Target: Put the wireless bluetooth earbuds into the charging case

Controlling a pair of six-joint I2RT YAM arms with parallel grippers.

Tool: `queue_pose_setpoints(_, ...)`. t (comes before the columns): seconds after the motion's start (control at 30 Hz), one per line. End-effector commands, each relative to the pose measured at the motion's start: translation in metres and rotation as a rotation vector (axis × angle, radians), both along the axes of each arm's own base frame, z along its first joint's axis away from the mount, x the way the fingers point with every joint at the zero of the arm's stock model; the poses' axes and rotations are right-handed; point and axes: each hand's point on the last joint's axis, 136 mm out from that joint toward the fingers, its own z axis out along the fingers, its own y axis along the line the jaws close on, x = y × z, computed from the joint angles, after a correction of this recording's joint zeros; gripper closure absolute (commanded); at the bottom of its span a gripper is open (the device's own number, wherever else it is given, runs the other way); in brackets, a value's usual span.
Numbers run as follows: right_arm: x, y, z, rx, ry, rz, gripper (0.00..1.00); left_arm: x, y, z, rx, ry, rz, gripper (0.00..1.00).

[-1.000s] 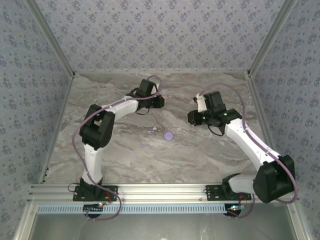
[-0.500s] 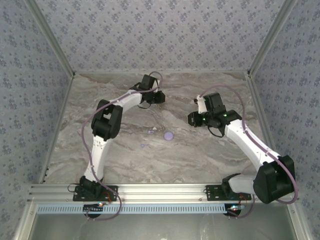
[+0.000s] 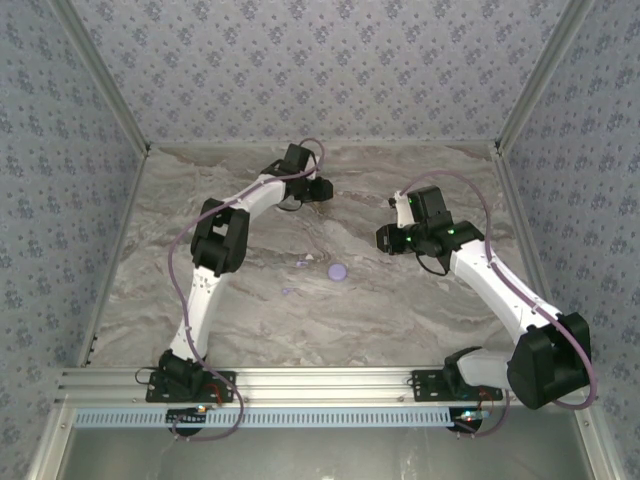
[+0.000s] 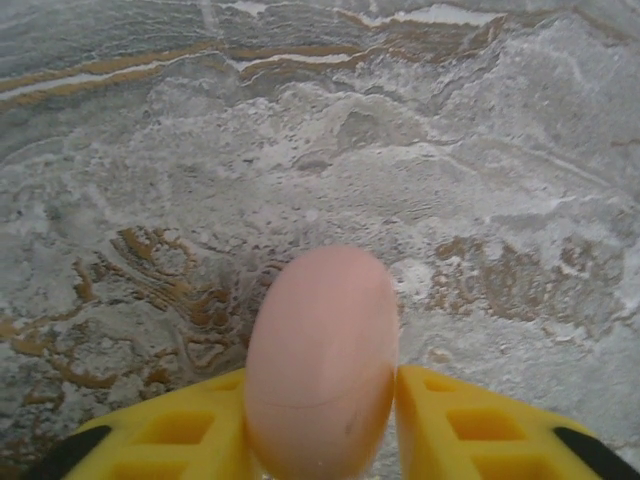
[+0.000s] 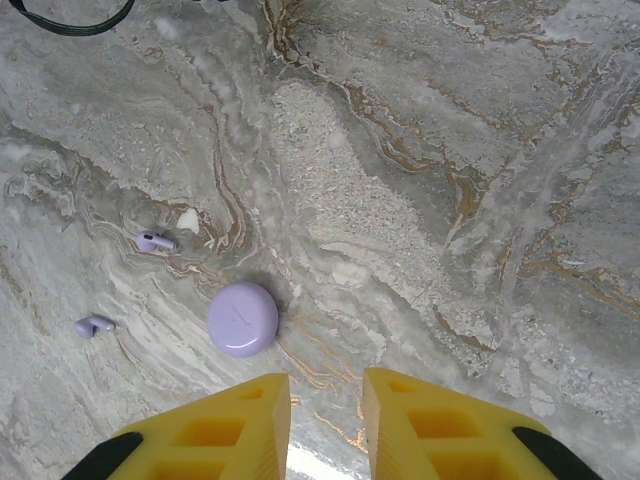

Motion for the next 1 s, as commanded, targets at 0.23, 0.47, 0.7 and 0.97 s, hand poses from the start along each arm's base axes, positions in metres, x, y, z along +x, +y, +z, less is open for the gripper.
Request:
queue_pose_setpoints(0.23,-0.008,-0.006,-0.010,-0.021,0.042,-0.015,0.71,0.004,0.034,0.022,0.158,-0.059,0.029,0.39)
queue_pose_setpoints(0.47,-0.012,-0.001,-0.024,-0.015,0.082,0.013,0.69,-0.022,0.057,0.073,0.202,-0.167,0.028,0.37)
queue_pose_setpoints(0.7,-0.016,0.010,-0.040,-0.019,0.128,0.059,0.65,-0.081,0.077,0.106,0.217,-0.216,0.036,0.38)
queue_pose_setpoints(0.97,-0.020,0.027,-0.058,-0.010,0.170,0.102,0.64,-0.156,0.085,0.106,0.154,-0.165,-0.010,0.41)
